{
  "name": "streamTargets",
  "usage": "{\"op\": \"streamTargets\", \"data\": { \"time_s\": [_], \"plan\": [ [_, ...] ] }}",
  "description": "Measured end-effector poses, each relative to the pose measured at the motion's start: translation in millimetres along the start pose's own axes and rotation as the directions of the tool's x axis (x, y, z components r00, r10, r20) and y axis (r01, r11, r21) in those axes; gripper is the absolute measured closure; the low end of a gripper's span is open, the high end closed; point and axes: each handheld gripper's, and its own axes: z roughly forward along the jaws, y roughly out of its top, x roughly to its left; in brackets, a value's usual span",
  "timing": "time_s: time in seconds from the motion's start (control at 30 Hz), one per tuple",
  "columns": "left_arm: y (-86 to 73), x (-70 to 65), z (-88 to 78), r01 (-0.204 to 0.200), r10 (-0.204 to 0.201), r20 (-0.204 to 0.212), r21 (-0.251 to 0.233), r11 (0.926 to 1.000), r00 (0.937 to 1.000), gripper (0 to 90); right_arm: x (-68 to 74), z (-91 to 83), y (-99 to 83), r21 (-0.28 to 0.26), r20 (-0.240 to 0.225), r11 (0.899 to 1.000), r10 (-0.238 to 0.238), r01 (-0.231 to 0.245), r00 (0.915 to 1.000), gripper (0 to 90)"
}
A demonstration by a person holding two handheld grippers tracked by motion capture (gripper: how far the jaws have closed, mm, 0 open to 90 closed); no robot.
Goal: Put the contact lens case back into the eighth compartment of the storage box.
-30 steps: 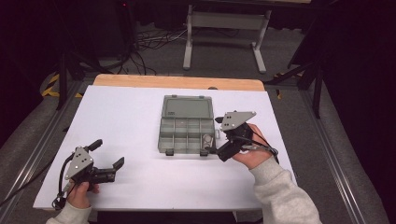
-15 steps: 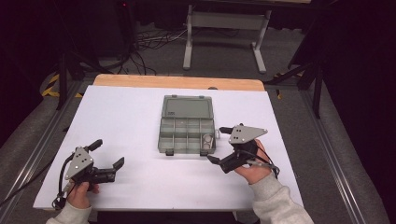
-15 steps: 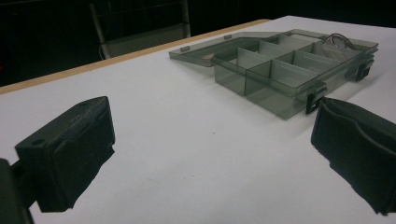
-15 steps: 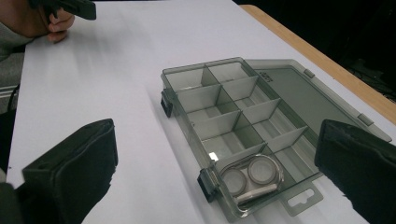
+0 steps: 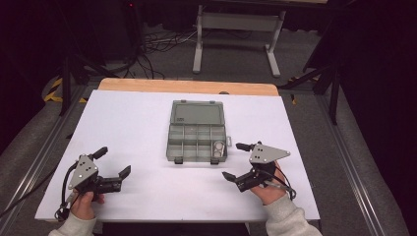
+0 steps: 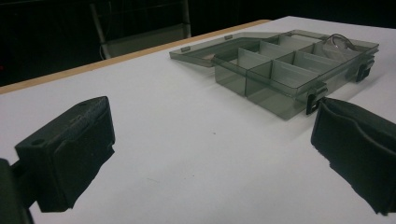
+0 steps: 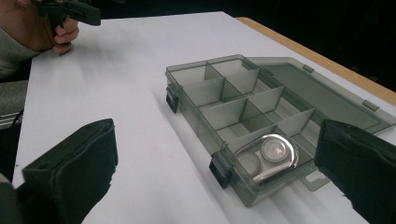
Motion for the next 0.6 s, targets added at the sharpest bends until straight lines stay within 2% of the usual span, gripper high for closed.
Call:
{"op": "streamTargets", "data": {
  "time_s": [0.17, 0.4, 0.6],
  "plan": [
    [0.0, 0.1, -0.1, 0.003, -0.003, -0.001, -0.001, 1.0000, 1.0000, 0.3, 1.9, -1.0, -14.2, -0.040, 0.007, 0.999, 0.028, -0.027, 0.9996, 0.4],
    [0.0, 0.1, -0.5, 0.006, -0.006, -0.003, 0.000, 1.0000, 1.0000, 0.3, 5.1, 0.1, -33.6, -0.069, 0.001, 0.996, 0.064, -0.064, 0.9979, 0.4],
    [-0.1, 0.5, -0.7, 0.009, -0.009, -0.001, -0.004, 0.9999, 1.0000, 0.3, 4.5, 2.4, -47.8, -0.069, 0.006, 0.990, 0.120, -0.120, 0.9927, 0.3]
  ]
}}
